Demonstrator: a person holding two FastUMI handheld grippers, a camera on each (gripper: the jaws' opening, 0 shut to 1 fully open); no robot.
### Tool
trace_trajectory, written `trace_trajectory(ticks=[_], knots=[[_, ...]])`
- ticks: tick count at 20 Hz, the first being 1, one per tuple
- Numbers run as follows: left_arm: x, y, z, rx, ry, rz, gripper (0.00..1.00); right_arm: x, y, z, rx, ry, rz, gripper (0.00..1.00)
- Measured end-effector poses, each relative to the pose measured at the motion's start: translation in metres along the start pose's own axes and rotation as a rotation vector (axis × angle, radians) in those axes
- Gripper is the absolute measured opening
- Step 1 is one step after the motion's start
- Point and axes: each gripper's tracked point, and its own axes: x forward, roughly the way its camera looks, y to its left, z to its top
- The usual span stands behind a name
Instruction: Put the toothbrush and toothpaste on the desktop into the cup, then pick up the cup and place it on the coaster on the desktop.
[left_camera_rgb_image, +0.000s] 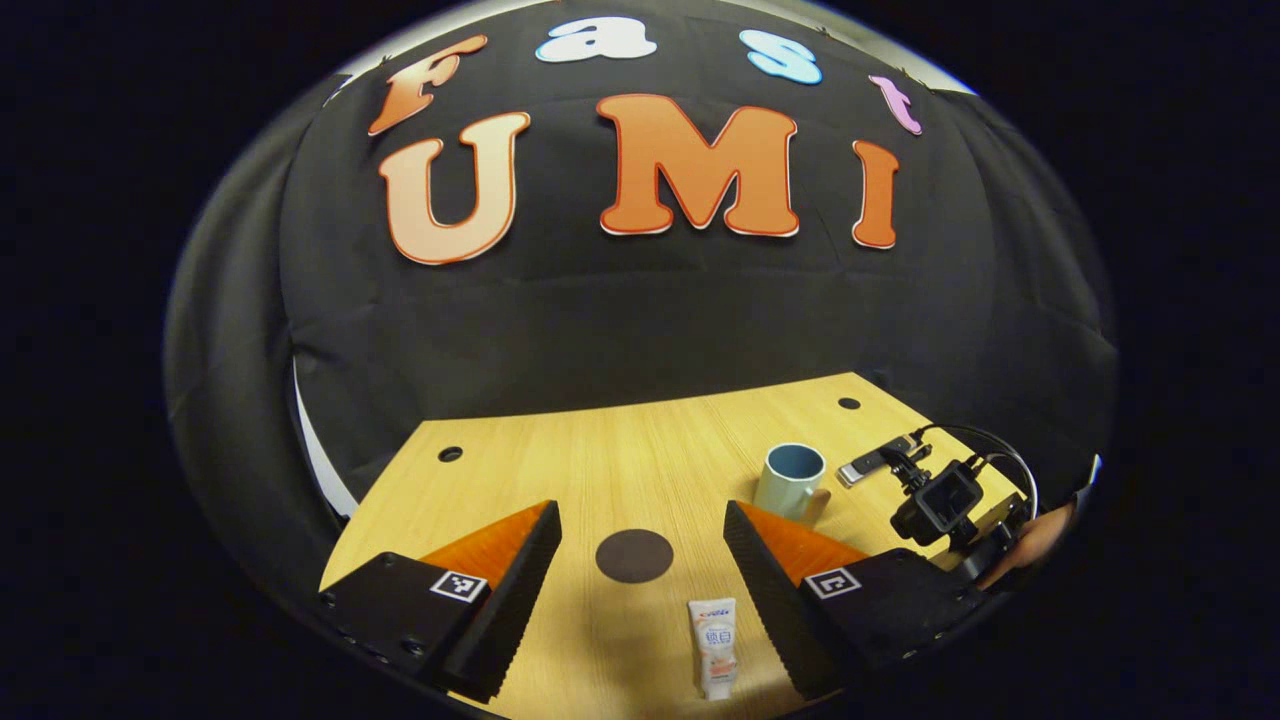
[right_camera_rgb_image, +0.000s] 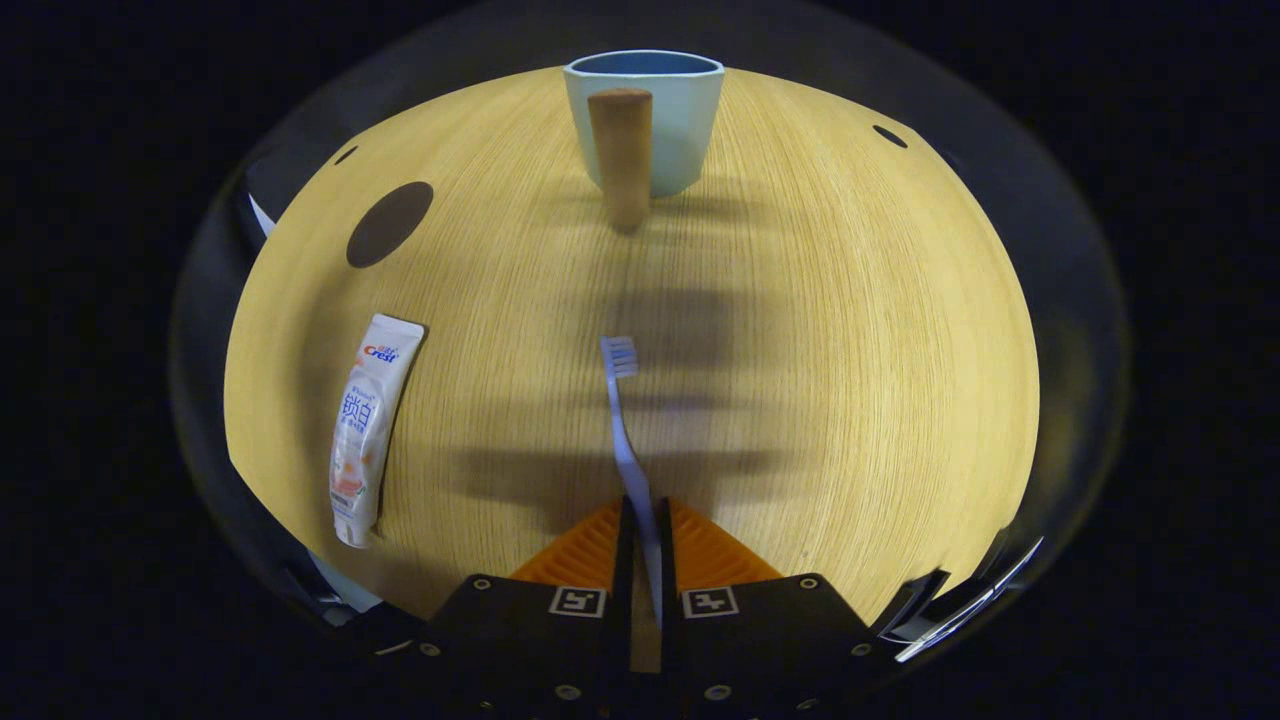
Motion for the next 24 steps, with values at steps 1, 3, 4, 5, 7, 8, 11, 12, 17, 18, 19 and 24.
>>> trace_trajectory(ticks=[1,3,4,5,7,8,11,12,17,18,19,24], knots=[[0.003,-0.004,-0.008,-0.009,0.031,-0.014,0.99,0.0,0.0,0.001,0.024,0.003,0.006,0.12],[0.006,-0.012,-0.029,-0.029,0.109,-0.046,0.99,-0.001,-0.001,0.001,0.056,0.005,0.03,0.07],[0.011,-0.015,-0.043,-0.041,0.159,-0.059,0.99,-0.002,-0.001,0.002,0.065,0.0,0.044,0.05],[0.014,-0.021,-0.056,-0.07,0.22,-0.093,0.99,-0.002,-0.002,0.002,0.073,-0.005,0.056,0.05],[0.02,-0.027,-0.077,-0.127,0.311,-0.118,0.99,-0.003,-0.001,0.001,0.09,-0.018,0.073,0.05],[0.027,-0.028,-0.09,-0.144,0.357,-0.12,0.99,-0.006,-0.002,0.002,0.094,-0.028,0.077,0.05],[0.04,-0.029,-0.132,-0.138,0.496,-0.118,0.97,-0.015,0.001,0.004,0.086,-0.064,0.115,0.05],[0.042,-0.028,-0.147,-0.134,0.552,-0.113,0.96,-0.017,0.001,0.005,0.088,-0.077,0.12,0.05],[0.072,-0.041,-0.2,-0.138,0.73,-0.135,0.95,-0.038,-0.002,0.013,0.064,-0.157,0.13,0.05],[0.075,-0.045,-0.209,-0.131,0.763,-0.133,0.95,-0.044,-0.004,0.015,0.058,-0.178,0.13,0.05],[0.077,-0.051,-0.219,-0.127,0.792,-0.132,0.95,-0.05,-0.005,0.019,0.053,-0.201,0.129,0.05],[0.08,-0.055,-0.251,-0.098,0.892,-0.117,0.89,-0.075,-0.008,0.032,0.074,-0.299,0.153,0.05]])
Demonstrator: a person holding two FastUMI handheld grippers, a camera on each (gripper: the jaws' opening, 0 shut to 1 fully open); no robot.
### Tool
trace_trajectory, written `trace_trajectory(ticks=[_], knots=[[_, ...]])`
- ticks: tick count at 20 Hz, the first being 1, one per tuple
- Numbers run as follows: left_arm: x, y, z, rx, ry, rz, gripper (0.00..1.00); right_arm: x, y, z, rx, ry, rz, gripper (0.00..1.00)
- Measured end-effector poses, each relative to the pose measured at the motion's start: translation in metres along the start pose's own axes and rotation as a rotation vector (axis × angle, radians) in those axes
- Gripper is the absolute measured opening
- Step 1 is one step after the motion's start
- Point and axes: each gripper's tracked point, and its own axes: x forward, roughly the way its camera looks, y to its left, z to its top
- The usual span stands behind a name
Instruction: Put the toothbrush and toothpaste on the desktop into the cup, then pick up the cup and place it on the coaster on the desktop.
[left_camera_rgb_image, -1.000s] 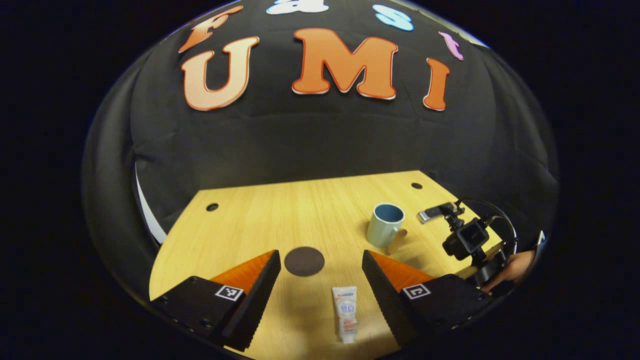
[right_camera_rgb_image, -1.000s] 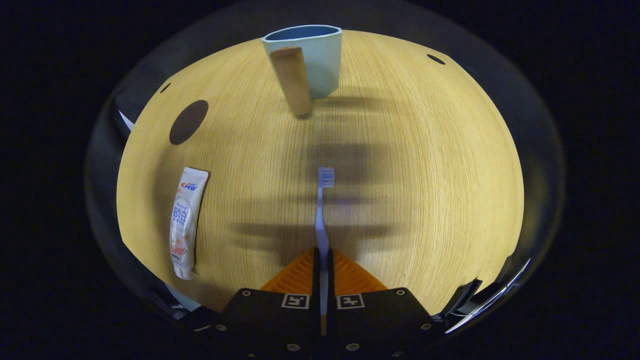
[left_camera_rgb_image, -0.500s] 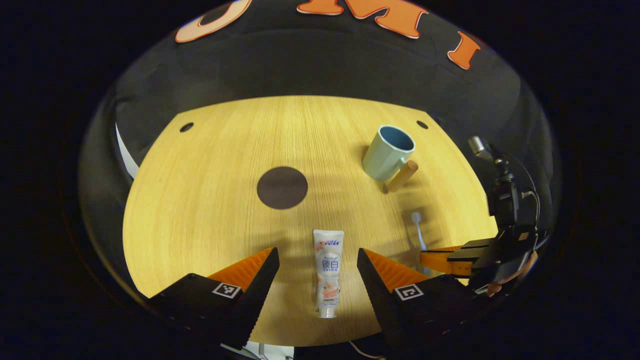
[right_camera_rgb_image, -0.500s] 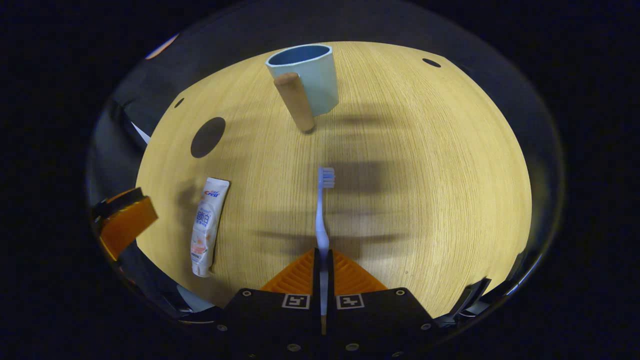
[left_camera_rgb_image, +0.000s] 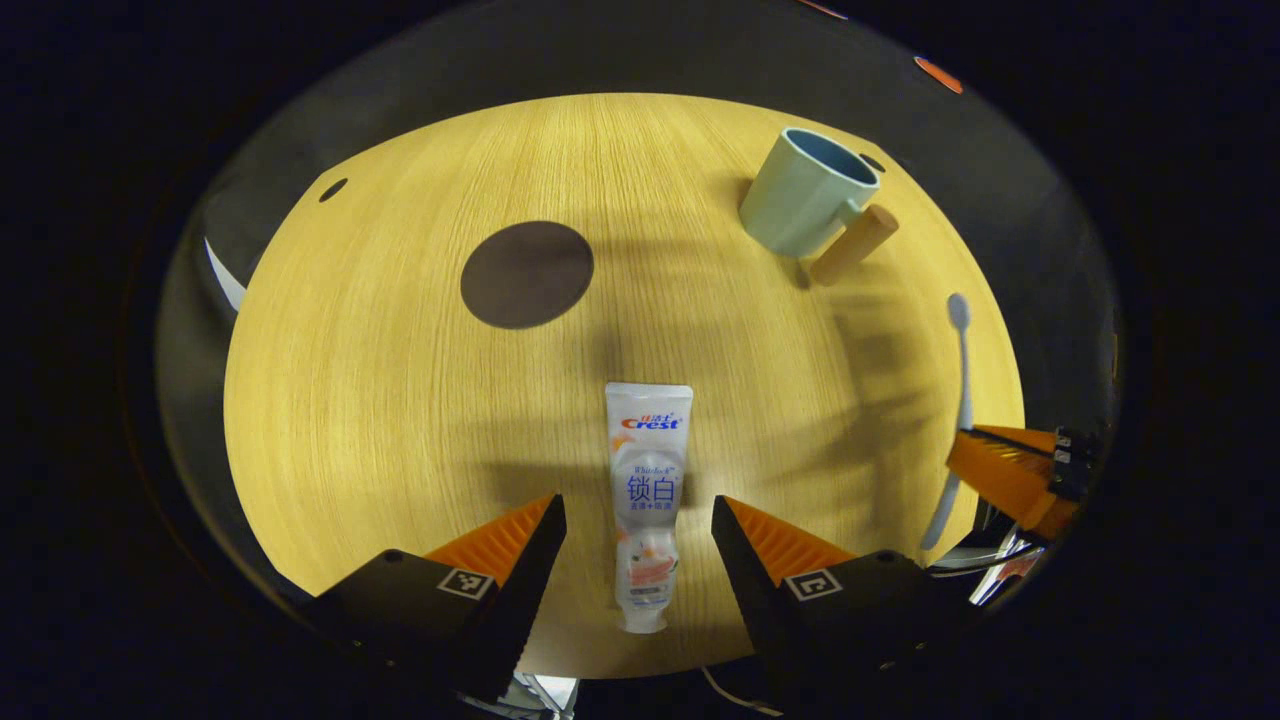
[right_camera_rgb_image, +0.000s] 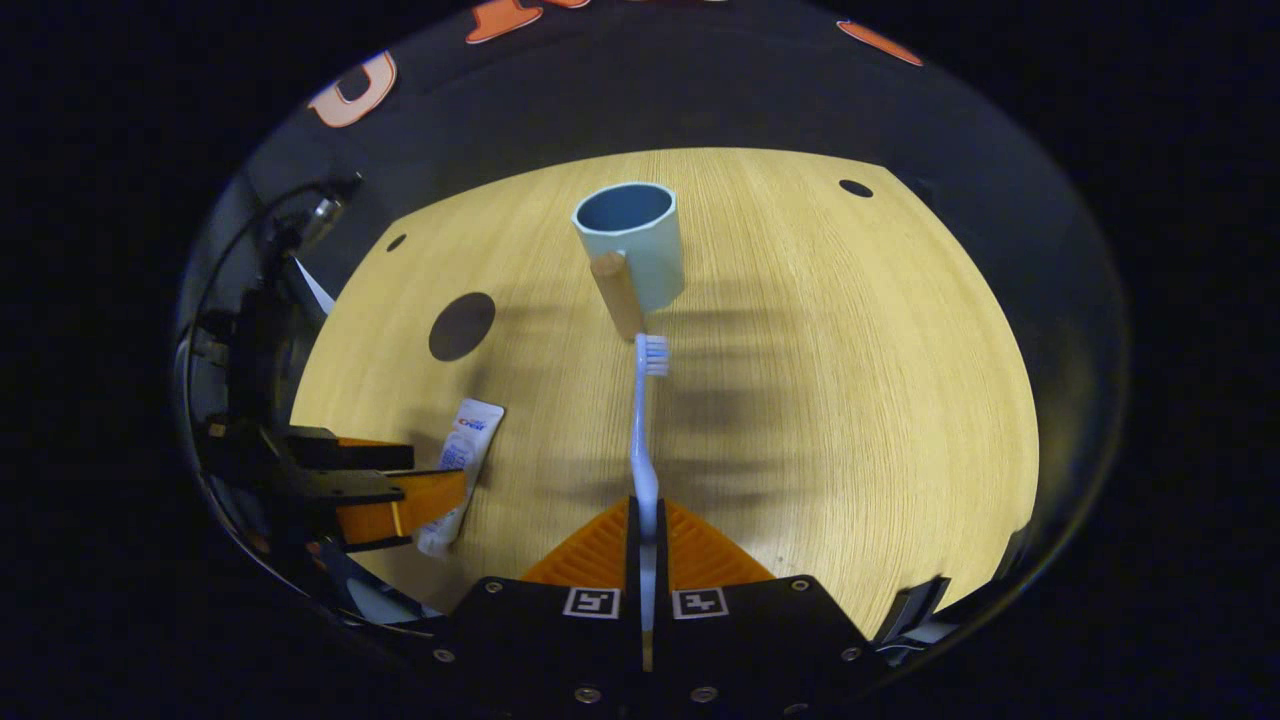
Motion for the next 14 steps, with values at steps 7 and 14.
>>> trace_trajectory(ticks=[7,14], knots=[[0.011,0.0,-0.01,-0.039,0.128,0.004,0.55,-0.023,-0.001,0.032,-0.017,-0.128,0.009,0.05],[0.006,-0.001,0.038,0.005,0.098,-0.057,0.23,-0.026,0.012,0.064,-0.042,-0.243,0.028,0.05]])
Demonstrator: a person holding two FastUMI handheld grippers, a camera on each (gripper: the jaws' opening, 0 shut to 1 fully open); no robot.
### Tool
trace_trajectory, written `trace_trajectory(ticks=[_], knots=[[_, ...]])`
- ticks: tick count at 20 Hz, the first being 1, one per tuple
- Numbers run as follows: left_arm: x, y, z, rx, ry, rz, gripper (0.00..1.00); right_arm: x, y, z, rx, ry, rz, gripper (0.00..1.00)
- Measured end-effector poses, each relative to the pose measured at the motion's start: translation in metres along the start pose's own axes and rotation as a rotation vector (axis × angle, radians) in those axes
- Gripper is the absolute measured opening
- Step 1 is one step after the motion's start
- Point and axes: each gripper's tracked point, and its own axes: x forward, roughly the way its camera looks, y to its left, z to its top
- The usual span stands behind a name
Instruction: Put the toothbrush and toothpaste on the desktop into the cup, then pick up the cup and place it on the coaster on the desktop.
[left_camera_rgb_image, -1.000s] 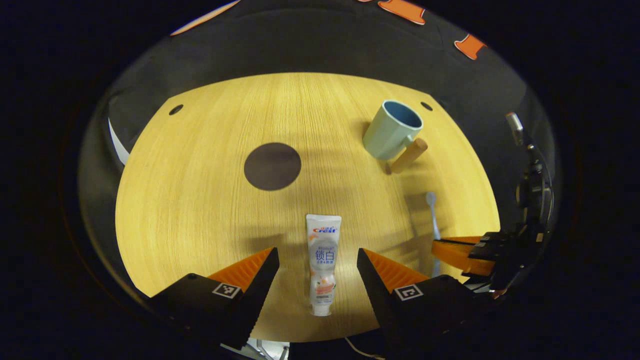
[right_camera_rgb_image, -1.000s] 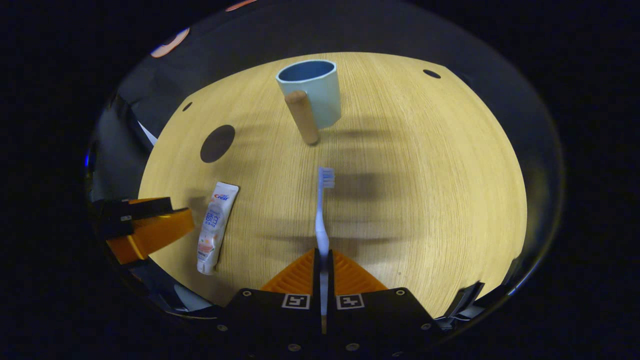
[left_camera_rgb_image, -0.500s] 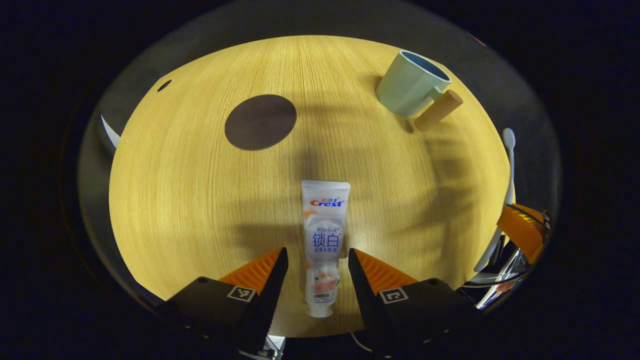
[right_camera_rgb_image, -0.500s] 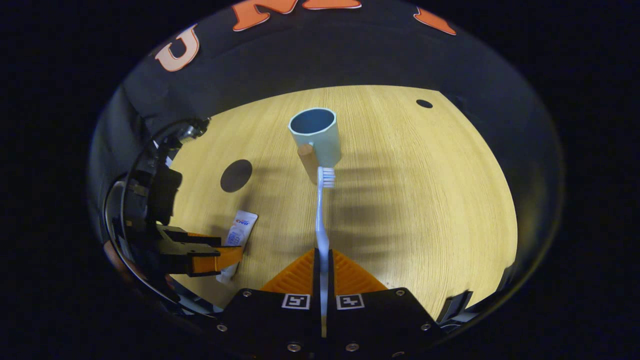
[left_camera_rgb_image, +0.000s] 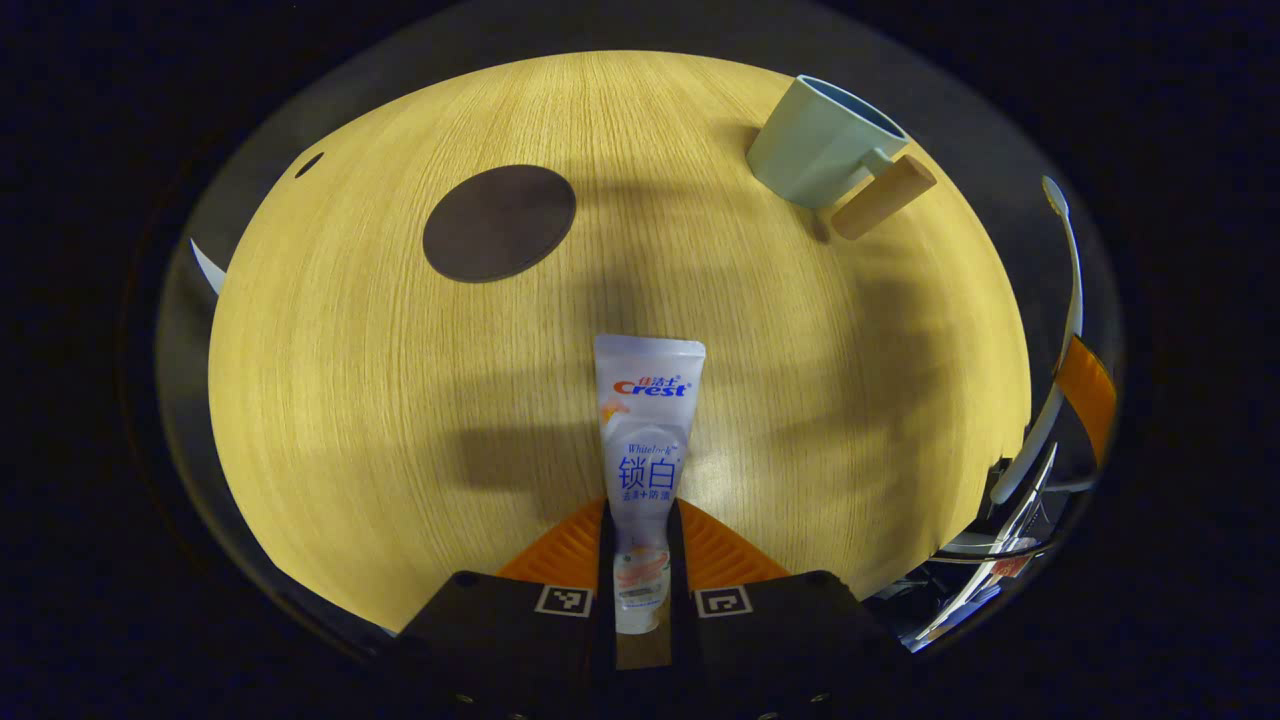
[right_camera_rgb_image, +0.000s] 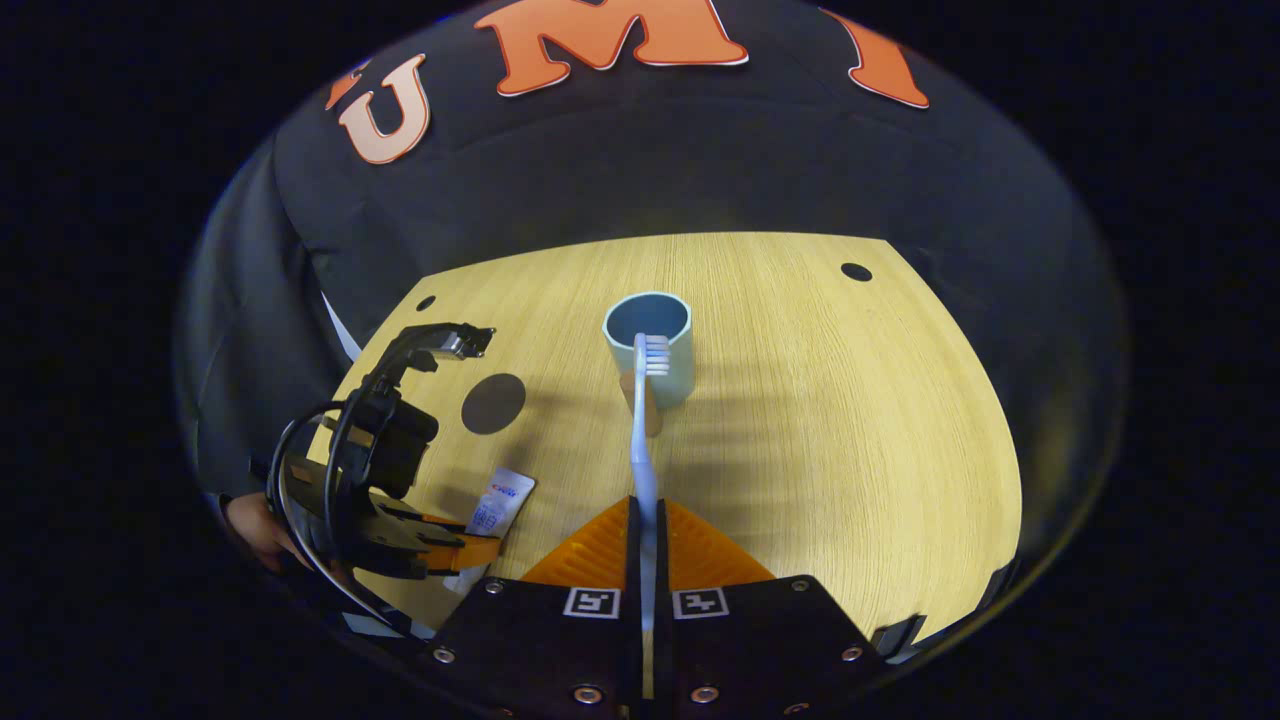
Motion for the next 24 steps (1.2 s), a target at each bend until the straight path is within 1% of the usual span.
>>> trace_trajectory(ticks=[1,2,3,4,5,6,7,10,13,16,19,22,24], knots=[[-0.003,-0.002,0.008,-0.009,-0.011,-0.023,0.19,0.002,0.001,0.006,-0.002,-0.028,0.0,0.05],[-0.004,0.0,0.014,-0.019,-0.008,-0.03,0.19,0.004,0.004,0.014,-0.001,-0.058,0.002,0.05],[-0.007,0.003,0.022,-0.029,-0.011,-0.026,0.19,0.006,0.005,0.022,0.004,-0.087,-0.002,0.05],[-0.006,0.022,-0.005,-0.038,-0.018,-0.023,0.19,0.006,0.004,0.029,0.01,-0.111,0.0,0.05],[-0.014,0.018,0.004,-0.04,-0.03,-0.022,0.19,0.008,0.003,0.038,0.017,-0.139,0.004,0.05],[-0.021,0.013,0.012,-0.033,-0.044,-0.017,0.22,0.012,-0.001,0.044,0.022,-0.167,0.007,0.05],[-0.025,0.024,0.015,-0.023,-0.06,-0.007,0.19,0.017,-0.005,0.052,0.022,-0.193,0.008,0.05],[-0.042,0.039,0.017,0.003,-0.111,0.011,0.19,0.037,-0.017,0.077,0.025,-0.281,0.007,0.05],[-0.056,0.049,0.02,0.013,-0.151,0.026,0.19,0.06,-0.027,0.096,-0.001,-0.359,0.019,0.05],[-0.062,0.048,0.019,-0.032,-0.176,0.008,0.19,0.071,-0.037,0.114,-0.029,-0.423,0.03,0.05],[-0.075,0.054,0.025,-0.051,-0.205,0.0,0.19,0.076,-0.045,0.133,-0.046,-0.506,0.037,0.05],[-0.086,0.071,0.031,-0.073,-0.227,-0.002,0.19,0.082,-0.05,0.149,-0.042,-0.569,0.045,0.05],[-0.093,0.078,0.037,-0.088,-0.244,-0.002,0.19,0.094,-0.05,0.154,-0.047,-0.59,0.047,0.05]])
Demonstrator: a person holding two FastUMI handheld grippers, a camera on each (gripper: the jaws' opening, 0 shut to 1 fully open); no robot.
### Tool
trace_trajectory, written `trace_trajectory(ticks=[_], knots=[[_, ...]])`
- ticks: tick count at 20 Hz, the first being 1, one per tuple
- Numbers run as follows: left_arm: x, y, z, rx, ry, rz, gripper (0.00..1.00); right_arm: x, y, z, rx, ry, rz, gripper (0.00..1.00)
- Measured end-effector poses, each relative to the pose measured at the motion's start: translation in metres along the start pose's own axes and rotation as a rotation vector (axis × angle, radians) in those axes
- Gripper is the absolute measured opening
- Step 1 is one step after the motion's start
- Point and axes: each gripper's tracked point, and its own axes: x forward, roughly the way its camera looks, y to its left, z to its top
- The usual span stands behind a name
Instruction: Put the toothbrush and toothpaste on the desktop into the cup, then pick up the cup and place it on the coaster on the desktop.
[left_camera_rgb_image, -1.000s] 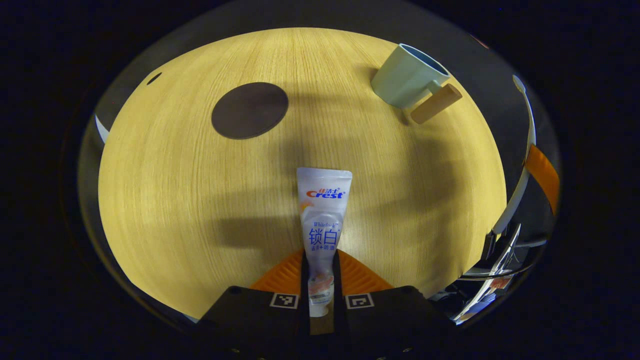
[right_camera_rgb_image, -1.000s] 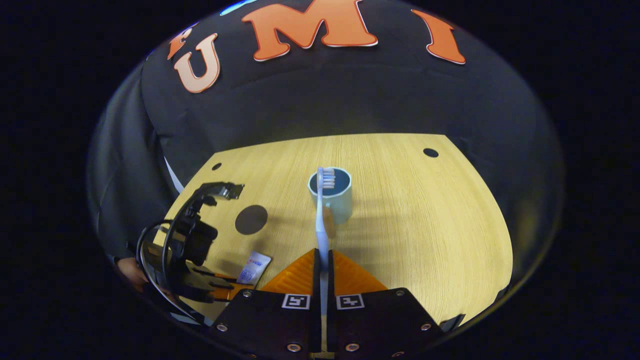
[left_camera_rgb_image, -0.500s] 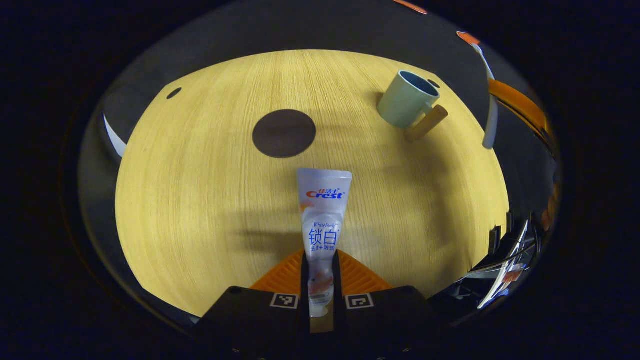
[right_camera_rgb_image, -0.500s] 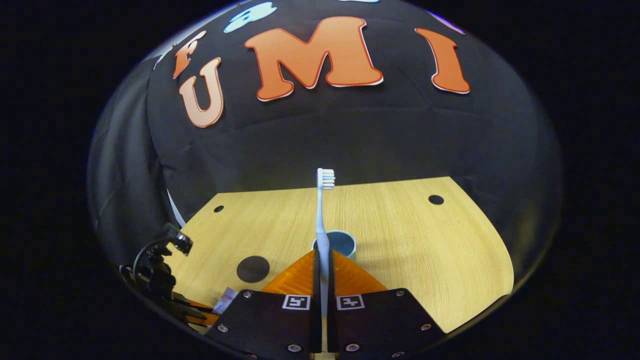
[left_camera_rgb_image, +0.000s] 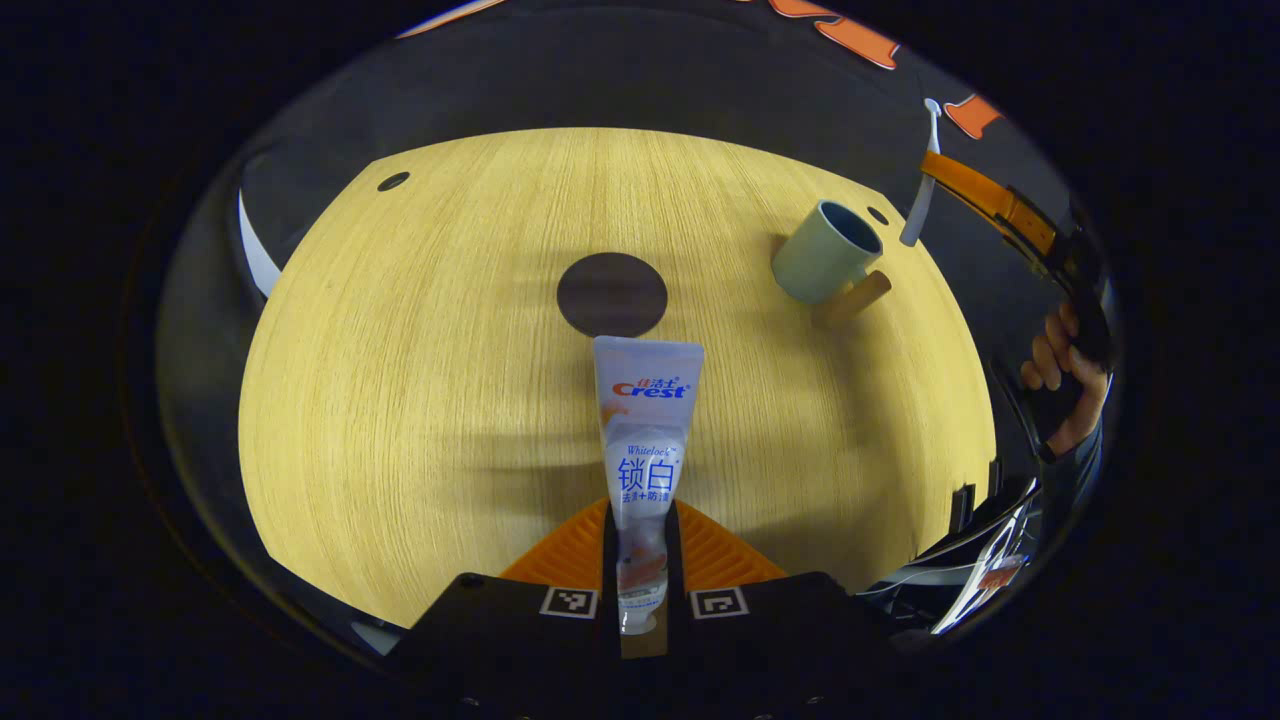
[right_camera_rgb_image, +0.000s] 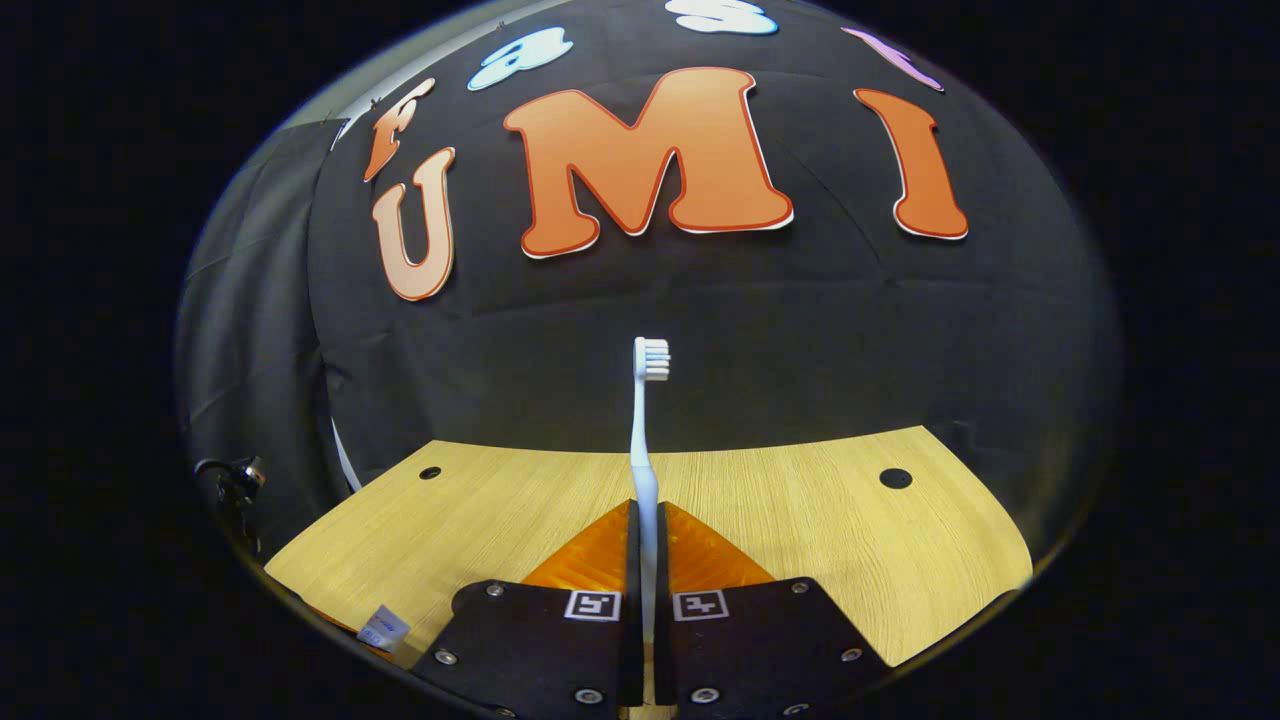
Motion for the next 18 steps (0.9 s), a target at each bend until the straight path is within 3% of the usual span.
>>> trace_trajectory(ticks=[8,18], knots=[[0.0,0.007,0.013,-0.039,-0.046,0.018,0.19,0.059,-0.006,-0.022,0.019,0.002,-0.017,0.05],[-0.014,0.008,0.027,-0.066,-0.08,0.036,0.19,0.065,-0.014,-0.073,-0.005,0.121,-0.097,0.07]])
